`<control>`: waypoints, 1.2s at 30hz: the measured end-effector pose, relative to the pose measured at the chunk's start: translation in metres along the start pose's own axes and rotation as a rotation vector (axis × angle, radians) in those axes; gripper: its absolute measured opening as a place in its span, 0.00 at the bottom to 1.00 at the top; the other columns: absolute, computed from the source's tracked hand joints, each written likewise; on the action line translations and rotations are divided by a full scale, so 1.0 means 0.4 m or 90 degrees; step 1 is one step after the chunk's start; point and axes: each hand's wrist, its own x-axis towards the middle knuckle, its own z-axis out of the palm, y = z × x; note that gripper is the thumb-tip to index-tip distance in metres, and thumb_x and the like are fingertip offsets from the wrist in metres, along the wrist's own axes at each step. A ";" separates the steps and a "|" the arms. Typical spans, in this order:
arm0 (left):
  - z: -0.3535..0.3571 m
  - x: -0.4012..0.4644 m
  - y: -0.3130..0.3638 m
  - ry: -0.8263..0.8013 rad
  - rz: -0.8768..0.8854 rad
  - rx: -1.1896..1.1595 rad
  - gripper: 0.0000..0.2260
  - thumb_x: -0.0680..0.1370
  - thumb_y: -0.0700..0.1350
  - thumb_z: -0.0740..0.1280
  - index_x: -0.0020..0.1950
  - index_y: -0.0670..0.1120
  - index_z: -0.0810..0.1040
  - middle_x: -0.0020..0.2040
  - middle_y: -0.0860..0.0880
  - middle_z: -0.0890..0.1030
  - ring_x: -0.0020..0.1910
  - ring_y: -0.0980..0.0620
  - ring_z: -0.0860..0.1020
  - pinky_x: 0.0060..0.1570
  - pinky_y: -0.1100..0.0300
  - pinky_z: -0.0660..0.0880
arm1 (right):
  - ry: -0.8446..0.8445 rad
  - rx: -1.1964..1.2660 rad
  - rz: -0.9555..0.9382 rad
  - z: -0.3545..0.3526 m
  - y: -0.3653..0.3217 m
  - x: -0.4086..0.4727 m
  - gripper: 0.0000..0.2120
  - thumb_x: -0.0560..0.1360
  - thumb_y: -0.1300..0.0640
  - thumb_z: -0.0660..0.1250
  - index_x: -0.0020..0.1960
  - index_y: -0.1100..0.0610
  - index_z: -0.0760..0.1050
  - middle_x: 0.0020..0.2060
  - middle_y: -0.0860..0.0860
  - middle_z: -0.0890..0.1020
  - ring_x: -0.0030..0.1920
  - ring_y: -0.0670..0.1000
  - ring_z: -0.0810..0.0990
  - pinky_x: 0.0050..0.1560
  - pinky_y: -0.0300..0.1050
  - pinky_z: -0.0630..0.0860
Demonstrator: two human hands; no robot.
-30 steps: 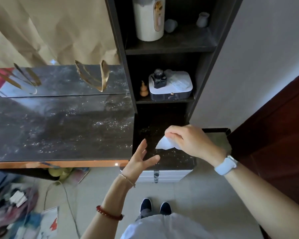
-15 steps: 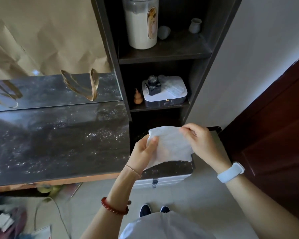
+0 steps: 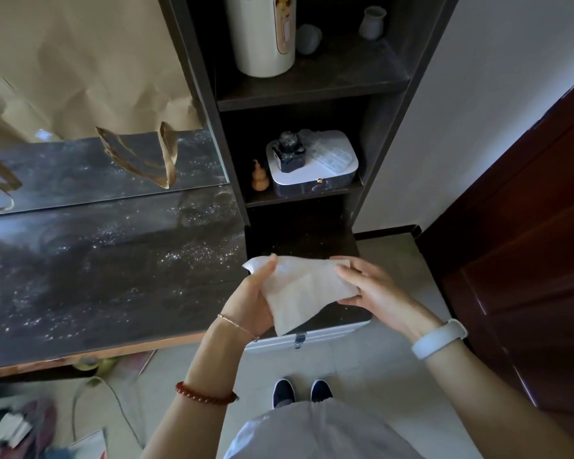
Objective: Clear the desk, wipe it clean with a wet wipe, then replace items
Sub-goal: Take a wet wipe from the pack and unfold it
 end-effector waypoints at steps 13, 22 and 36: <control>-0.043 0.021 -0.055 0.188 0.357 0.595 0.25 0.70 0.33 0.70 0.62 0.52 0.72 0.54 0.49 0.78 0.49 0.49 0.78 0.47 0.62 0.77 | 0.139 -0.189 -0.179 0.014 0.036 -0.013 0.22 0.73 0.71 0.59 0.48 0.44 0.78 0.30 0.56 0.74 0.29 0.47 0.68 0.31 0.38 0.62; -0.007 0.014 -0.026 0.072 0.230 0.062 0.09 0.74 0.31 0.63 0.44 0.42 0.80 0.36 0.50 0.84 0.35 0.55 0.80 0.35 0.65 0.78 | 0.176 -0.029 -0.193 0.024 0.020 -0.009 0.15 0.75 0.67 0.62 0.47 0.49 0.78 0.22 0.42 0.66 0.26 0.44 0.62 0.29 0.37 0.60; -0.030 0.040 -0.036 0.192 0.241 0.133 0.15 0.74 0.30 0.63 0.54 0.45 0.79 0.43 0.50 0.81 0.40 0.53 0.78 0.39 0.64 0.79 | 0.096 -0.044 0.009 0.004 -0.006 -0.003 0.08 0.73 0.65 0.66 0.49 0.54 0.79 0.47 0.54 0.81 0.50 0.51 0.80 0.51 0.45 0.78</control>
